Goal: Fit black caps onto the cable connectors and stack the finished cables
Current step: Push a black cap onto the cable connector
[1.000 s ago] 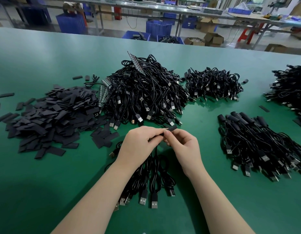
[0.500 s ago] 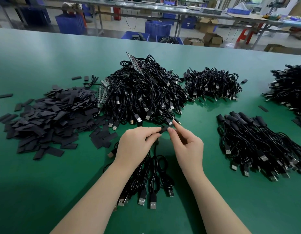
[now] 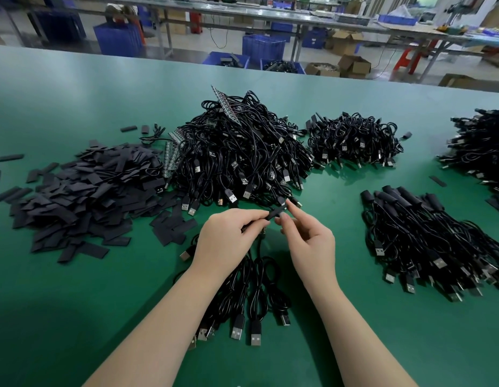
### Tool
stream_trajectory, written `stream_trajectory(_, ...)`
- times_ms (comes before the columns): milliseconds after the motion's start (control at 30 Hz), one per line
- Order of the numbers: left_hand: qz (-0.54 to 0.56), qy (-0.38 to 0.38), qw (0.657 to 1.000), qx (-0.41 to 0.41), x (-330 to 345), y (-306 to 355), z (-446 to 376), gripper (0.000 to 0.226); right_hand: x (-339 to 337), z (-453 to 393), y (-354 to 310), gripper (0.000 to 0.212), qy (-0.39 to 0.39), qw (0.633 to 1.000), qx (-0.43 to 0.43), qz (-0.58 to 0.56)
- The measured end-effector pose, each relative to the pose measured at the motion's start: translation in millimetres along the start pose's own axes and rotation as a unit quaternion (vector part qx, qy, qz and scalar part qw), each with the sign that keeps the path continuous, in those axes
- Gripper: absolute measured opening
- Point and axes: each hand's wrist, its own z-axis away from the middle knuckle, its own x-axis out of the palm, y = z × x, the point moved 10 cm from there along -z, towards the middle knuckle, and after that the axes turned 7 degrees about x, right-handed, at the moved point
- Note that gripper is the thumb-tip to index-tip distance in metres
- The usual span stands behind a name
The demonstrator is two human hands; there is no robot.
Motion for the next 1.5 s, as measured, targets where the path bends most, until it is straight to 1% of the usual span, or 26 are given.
stream_trajectory(133,0.001,-0.009,1.0,0.0,3.3,0.8,-0.1,0.02,-2.2,-0.1,2.6,0.03,0.007,1.0,0.016,0.002)
stream_trajectory(233,-0.002,-0.009,1.0,0.009,2.8,1.9,-0.2,0.021,1.7,1.9,-0.8,0.037,0.001,0.999,-0.001,0.034)
stream_trajectory(300,-0.001,-0.01,1.0,0.008,2.6,0.8,-0.1,0.021,1.8,2.8,-2.1,0.039,0.003,0.999,-0.008,0.035)
stream_trajectory(433,-0.011,-0.027,0.999,0.017,7.0,2.2,-0.1,0.023,-0.7,1.3,0.0,0.033,0.005,0.999,-0.005,0.035)
stream_trajectory(533,0.012,-0.032,0.999,0.009,9.4,0.7,0.6,0.026,-2.6,0.4,0.4,0.033,0.013,0.999,-0.005,0.031)
stream_trajectory(700,0.025,-0.01,1.0,0.0,5.8,-0.2,-0.8,0.024,-4.4,-0.9,-0.2,0.035,0.021,1.0,-0.006,0.023)
stream_trajectory(1000,0.031,-0.006,0.999,-0.003,3.9,1.8,-0.3,0.022,-3.9,1.1,-1.6,0.03,0.016,0.999,-0.016,0.043)
stream_trajectory(1100,0.032,-0.002,0.999,-0.005,2.3,1.8,0.3,0.021,-5.3,-0.5,3.9,0.024,0.021,0.999,-0.005,0.043)
stream_trajectory(1267,0.03,0.0,1.0,-0.004,1.6,2.3,0.3,0.021,-3.5,-1.2,11.1,0.029,0.016,0.999,0.029,0.035)
stream_trajectory(1300,0.033,0.0,0.999,-0.004,1.7,2.7,0.4,0.022,-2.0,-1.5,11.5,0.027,0.012,0.999,0.042,0.028)
stream_trajectory(1333,0.034,-0.003,0.999,-0.002,2.3,3.6,0.3,0.022,-0.3,-2.3,12.0,0.021,0.005,0.999,0.049,0.02)
stream_trajectory(1367,0.034,-0.01,0.999,0.002,3.7,5.0,0.5,0.022,2.2,-2.2,10.2,0.011,-0.006,0.999,0.047,0.019)
stream_trajectory(1400,0.032,-0.018,0.999,0.007,5.4,6.8,0.9,0.024,5.0,-1.4,7.1,0.011,-0.017,0.999,0.039,0.025)
stream_trajectory(1433,0.03,-0.025,0.999,0.012,6.7,8.5,1.3,0.026,6.8,-0.5,4.9,0.02,-0.023,0.999,0.031,0.034)
stream_trajectory(1500,0.034,-0.029,0.999,0.01,7.3,8.8,1.2,0.031,7.2,0.7,4.2,0.027,-0.025,0.999,0.035,0.023)
